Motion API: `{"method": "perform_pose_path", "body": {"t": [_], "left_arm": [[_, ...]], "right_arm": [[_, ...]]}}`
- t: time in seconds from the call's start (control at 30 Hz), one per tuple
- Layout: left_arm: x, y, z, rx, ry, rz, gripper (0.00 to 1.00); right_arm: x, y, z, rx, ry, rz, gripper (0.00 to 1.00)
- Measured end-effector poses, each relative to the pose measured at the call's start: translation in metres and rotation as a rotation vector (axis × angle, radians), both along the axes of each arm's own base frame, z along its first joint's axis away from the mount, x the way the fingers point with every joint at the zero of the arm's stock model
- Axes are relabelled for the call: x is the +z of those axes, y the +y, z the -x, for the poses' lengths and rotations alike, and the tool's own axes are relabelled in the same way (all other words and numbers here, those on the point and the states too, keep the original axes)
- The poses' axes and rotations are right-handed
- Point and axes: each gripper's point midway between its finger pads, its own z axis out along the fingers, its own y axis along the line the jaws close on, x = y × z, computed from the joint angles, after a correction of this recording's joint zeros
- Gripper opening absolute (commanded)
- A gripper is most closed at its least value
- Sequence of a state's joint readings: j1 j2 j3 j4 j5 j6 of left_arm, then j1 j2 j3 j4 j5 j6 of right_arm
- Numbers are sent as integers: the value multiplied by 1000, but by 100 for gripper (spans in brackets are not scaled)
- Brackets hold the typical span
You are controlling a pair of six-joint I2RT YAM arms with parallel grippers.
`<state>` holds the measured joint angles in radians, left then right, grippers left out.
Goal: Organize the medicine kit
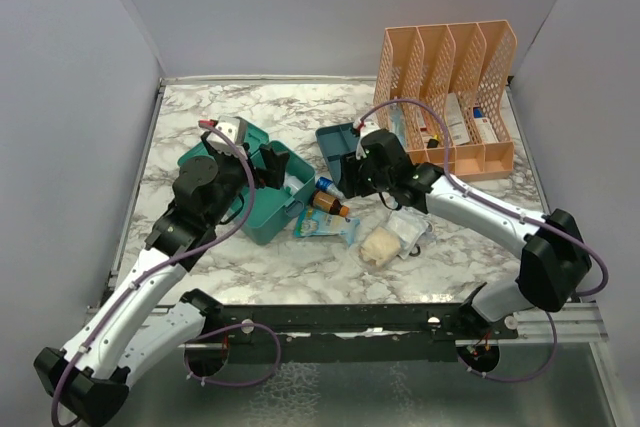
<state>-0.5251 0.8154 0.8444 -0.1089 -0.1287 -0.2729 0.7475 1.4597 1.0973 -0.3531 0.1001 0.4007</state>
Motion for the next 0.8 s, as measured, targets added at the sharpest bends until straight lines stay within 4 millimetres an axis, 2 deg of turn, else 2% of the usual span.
{"method": "perform_pose_path", "body": {"t": [0.2,0.27,0.4,0.63,0.8], "left_arm": [[6,-22,16,-170,-69,3,99],[8,-33,19,-227,-78,13,99],[8,-47,21,-306,-88,26,99],[-10,-57,24,-362,-64,30,99],[-11,-59,24,-374,-59,30,99]], "right_arm": [[-45,0,7,135,79,87,42],[-57,-1,9,169,97,111,39],[-75,-2,12,249,127,139,40],[-104,2,27,402,198,163,45],[-120,3,31,453,231,186,45]]}}
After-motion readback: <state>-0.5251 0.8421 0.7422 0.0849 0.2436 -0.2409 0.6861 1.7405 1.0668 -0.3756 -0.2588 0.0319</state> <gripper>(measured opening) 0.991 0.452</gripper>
